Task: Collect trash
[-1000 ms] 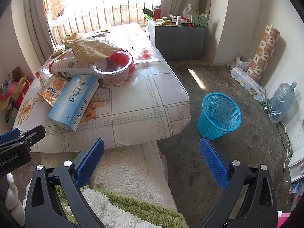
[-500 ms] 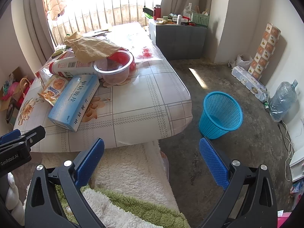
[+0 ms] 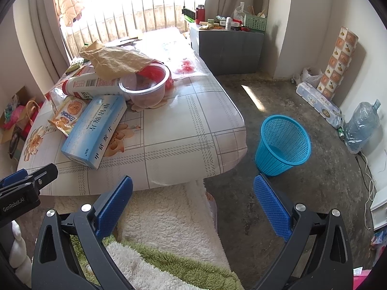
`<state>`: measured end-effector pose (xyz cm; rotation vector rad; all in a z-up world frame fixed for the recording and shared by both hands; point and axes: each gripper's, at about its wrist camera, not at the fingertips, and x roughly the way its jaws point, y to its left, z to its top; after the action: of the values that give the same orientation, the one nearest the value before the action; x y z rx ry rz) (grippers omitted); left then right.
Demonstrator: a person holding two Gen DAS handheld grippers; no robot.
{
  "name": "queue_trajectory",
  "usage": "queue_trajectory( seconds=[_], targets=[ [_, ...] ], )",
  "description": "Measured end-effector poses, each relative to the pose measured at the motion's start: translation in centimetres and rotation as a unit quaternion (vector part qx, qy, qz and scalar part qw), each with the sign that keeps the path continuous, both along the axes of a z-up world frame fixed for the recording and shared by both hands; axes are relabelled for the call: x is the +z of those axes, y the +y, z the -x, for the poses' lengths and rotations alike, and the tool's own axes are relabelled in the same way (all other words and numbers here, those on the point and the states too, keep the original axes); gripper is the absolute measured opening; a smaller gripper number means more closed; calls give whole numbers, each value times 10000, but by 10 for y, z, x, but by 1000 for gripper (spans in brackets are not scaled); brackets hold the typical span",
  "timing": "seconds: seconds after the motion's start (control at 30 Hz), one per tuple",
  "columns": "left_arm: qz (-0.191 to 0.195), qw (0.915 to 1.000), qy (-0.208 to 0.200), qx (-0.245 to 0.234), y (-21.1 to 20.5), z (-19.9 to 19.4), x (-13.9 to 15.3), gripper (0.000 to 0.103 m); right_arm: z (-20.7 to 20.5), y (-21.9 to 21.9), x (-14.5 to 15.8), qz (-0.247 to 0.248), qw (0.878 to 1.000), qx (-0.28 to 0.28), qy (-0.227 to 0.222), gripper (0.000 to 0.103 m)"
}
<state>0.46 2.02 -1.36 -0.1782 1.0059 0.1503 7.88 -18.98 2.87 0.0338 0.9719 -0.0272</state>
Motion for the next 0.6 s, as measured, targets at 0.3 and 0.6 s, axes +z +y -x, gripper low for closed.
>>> queue_trajectory(
  seconds=[0.3,0.6],
  targets=[
    [257,9985,-493,-3,27,-2,5,95,-17,20,34,-370,9948,417,-856,98],
    [280,9941,-922,496,92,-11,-2,95,-89,101,-1,-1157,9876,1034,254,98]
  ],
)
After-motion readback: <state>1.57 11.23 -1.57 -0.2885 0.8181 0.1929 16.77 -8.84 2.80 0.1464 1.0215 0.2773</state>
